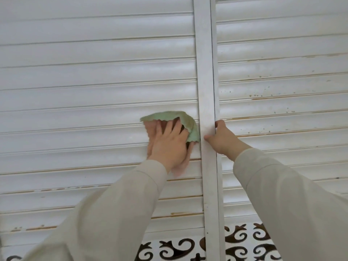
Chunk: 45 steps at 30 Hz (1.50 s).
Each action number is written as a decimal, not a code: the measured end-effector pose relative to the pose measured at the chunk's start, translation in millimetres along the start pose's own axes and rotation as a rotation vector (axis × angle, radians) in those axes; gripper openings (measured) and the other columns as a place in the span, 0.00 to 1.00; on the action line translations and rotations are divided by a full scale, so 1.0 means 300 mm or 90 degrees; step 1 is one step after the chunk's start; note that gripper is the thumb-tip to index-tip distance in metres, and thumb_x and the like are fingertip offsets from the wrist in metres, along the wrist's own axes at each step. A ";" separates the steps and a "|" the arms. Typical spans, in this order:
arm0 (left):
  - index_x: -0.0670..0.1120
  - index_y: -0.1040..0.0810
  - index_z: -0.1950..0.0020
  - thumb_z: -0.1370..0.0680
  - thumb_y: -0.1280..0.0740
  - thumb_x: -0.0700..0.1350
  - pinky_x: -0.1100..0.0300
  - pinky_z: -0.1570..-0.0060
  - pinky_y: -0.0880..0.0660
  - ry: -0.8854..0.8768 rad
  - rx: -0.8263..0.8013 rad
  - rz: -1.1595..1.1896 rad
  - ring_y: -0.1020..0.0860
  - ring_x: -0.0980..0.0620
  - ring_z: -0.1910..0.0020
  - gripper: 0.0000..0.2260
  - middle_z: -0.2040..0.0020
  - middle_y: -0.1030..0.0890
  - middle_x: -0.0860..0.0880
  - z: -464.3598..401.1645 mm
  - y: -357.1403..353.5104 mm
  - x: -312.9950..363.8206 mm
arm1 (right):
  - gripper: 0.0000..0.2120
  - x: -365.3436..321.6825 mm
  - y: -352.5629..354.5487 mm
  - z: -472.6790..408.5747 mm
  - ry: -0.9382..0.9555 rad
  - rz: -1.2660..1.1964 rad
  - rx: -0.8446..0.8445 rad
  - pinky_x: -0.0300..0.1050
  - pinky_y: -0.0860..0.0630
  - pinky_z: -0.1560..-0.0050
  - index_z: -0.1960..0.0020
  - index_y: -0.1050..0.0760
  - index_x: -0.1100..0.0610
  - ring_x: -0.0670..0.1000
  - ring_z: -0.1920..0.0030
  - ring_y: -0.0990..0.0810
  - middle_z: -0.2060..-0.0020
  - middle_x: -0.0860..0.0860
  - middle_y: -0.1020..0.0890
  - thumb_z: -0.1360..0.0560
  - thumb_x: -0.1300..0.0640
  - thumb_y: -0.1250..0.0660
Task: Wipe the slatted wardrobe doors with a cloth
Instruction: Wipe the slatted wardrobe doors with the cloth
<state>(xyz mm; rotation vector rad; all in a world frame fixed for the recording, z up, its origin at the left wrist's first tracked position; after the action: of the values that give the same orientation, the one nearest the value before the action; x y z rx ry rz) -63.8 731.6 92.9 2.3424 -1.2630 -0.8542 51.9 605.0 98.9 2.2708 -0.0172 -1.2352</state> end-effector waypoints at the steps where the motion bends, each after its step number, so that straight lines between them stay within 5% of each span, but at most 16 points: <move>1: 0.50 0.31 0.29 0.21 0.46 0.58 0.34 0.31 0.44 -0.044 -0.015 -0.013 0.38 0.41 0.28 0.24 0.27 0.34 0.47 0.005 -0.011 0.042 | 0.22 0.002 0.001 -0.002 0.003 -0.009 0.000 0.53 0.23 0.49 0.34 0.38 0.55 0.60 0.46 0.22 0.44 0.56 0.22 0.22 0.53 0.33; 5: 0.42 0.28 0.28 0.22 0.40 0.49 0.35 0.36 0.33 -0.065 -0.092 0.037 0.30 0.42 0.30 0.24 0.28 0.30 0.45 0.027 -0.103 0.078 | 0.20 0.014 0.004 -0.001 0.011 -0.015 0.001 0.49 0.26 0.53 0.34 0.37 0.56 0.59 0.46 0.22 0.44 0.57 0.22 0.22 0.53 0.33; 8: 0.43 0.20 0.37 0.27 0.38 0.54 0.40 0.49 0.22 -0.132 -0.032 0.035 0.21 0.42 0.41 0.23 0.37 0.21 0.45 0.094 -0.133 0.048 | 0.19 0.017 0.004 0.002 0.006 -0.016 -0.004 0.51 0.24 0.51 0.36 0.36 0.56 0.59 0.44 0.22 0.43 0.56 0.23 0.21 0.52 0.34; 10: 0.45 0.20 0.37 0.27 0.38 0.54 0.41 0.48 0.22 -0.136 0.018 0.003 0.25 0.44 0.39 0.22 0.38 0.21 0.47 0.121 -0.131 0.012 | 0.17 0.019 0.003 0.006 0.005 -0.022 0.003 0.51 0.24 0.51 0.37 0.36 0.56 0.59 0.45 0.22 0.43 0.55 0.23 0.21 0.52 0.34; 15: 0.48 0.33 0.25 0.23 0.46 0.56 0.45 0.30 0.36 0.106 0.033 0.072 0.36 0.46 0.31 0.27 0.28 0.31 0.48 0.123 -0.107 -0.128 | 0.17 0.024 -0.004 0.009 -0.007 -0.005 0.007 0.57 0.23 0.44 0.37 0.37 0.57 0.60 0.44 0.23 0.43 0.56 0.23 0.20 0.51 0.35; 18: 0.49 0.43 0.22 0.20 0.50 0.58 0.48 0.28 0.43 0.210 0.004 0.109 0.41 0.45 0.29 0.27 0.25 0.41 0.47 0.075 -0.133 -0.103 | 0.19 0.022 -0.006 0.015 -0.014 -0.010 0.007 0.58 0.24 0.42 0.35 0.37 0.57 0.60 0.43 0.23 0.42 0.56 0.23 0.20 0.50 0.35; 21: 0.46 0.37 0.22 0.22 0.50 0.57 0.42 0.28 0.49 0.094 -0.057 -0.017 0.43 0.38 0.26 0.29 0.24 0.39 0.42 0.013 -0.133 0.020 | 0.18 0.021 -0.010 0.019 -0.008 -0.007 0.018 0.56 0.23 0.45 0.38 0.36 0.57 0.59 0.45 0.22 0.45 0.55 0.22 0.21 0.50 0.34; 24: 0.51 0.24 0.31 0.24 0.42 0.57 0.25 0.34 0.60 -0.078 -0.071 -0.077 0.41 0.43 0.23 0.24 0.26 0.31 0.47 0.014 -0.135 0.102 | 0.18 0.019 -0.017 0.023 -0.018 -0.014 0.030 0.55 0.23 0.47 0.39 0.35 0.56 0.59 0.47 0.21 0.48 0.55 0.21 0.23 0.51 0.32; 26: 0.56 0.25 0.30 0.23 0.49 0.60 0.25 0.37 0.68 -0.103 -0.102 -0.076 0.44 0.44 0.21 0.26 0.24 0.34 0.50 0.014 -0.129 0.090 | 0.19 0.009 -0.023 0.032 -0.027 0.012 0.051 0.57 0.23 0.44 0.38 0.36 0.58 0.60 0.46 0.21 0.46 0.57 0.21 0.23 0.52 0.33; 28: 0.54 0.33 0.24 0.25 0.56 0.60 0.31 0.28 0.56 -0.052 -0.119 0.014 0.44 0.44 0.21 0.32 0.22 0.38 0.52 0.019 -0.128 0.039 | 0.20 -0.019 -0.038 0.045 -0.031 0.057 0.111 0.58 0.25 0.42 0.38 0.35 0.61 0.63 0.43 0.23 0.42 0.60 0.24 0.24 0.54 0.33; 30: 0.53 0.40 0.21 0.22 0.48 0.59 0.39 0.27 0.50 -0.015 -0.107 0.065 0.41 0.44 0.23 0.30 0.22 0.39 0.54 0.035 -0.125 -0.003 | 0.20 -0.070 -0.055 0.068 -0.021 0.105 0.208 0.55 0.28 0.39 0.38 0.35 0.63 0.65 0.40 0.28 0.39 0.61 0.30 0.26 0.58 0.33; 35: 0.52 0.38 0.21 0.21 0.44 0.58 0.44 0.28 0.46 -0.008 -0.059 0.045 0.36 0.46 0.25 0.28 0.22 0.37 0.56 0.123 -0.118 -0.141 | 0.24 -0.273 -0.162 0.137 0.136 0.170 0.432 0.51 0.35 0.40 0.33 0.33 0.61 0.62 0.38 0.33 0.36 0.59 0.32 0.29 0.62 0.36; 38: 0.53 0.35 0.23 0.24 0.46 0.59 0.42 0.30 0.40 0.014 -0.038 0.072 0.33 0.46 0.27 0.30 0.25 0.32 0.55 0.191 -0.123 -0.271 | 0.25 -0.392 -0.312 0.144 0.266 0.177 0.413 0.52 0.33 0.38 0.32 0.31 0.63 0.62 0.37 0.31 0.36 0.61 0.30 0.29 0.61 0.37; 41: 0.57 0.40 0.21 0.23 0.43 0.61 0.43 0.30 0.44 0.026 -0.037 0.081 0.38 0.49 0.25 0.30 0.23 0.37 0.58 0.256 -0.144 -0.423 | 0.25 -0.495 -0.462 0.139 0.340 0.195 0.373 0.54 0.32 0.35 0.33 0.31 0.65 0.63 0.35 0.32 0.35 0.62 0.29 0.28 0.59 0.36; 45: 0.53 0.26 0.29 0.26 0.40 0.63 0.40 0.34 0.36 0.086 -0.039 0.082 0.28 0.48 0.31 0.28 0.28 0.28 0.55 0.365 -0.163 -0.654 | 0.26 -0.610 -0.622 0.137 0.384 0.232 0.337 0.56 0.31 0.34 0.33 0.30 0.65 0.64 0.33 0.32 0.33 0.63 0.29 0.27 0.53 0.42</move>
<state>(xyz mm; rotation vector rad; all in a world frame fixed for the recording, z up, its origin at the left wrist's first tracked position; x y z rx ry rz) -187.1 920.9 50.2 2.2034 -1.2966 -0.6713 -130.7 792.7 135.1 2.8354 -0.5632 -0.3494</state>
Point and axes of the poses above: each hand's wrist, its own z-axis away from the middle knuckle, its own y-axis out of the back of the hand, x = y × z, the point moved 4 cm from there along -z, towards the middle knuckle
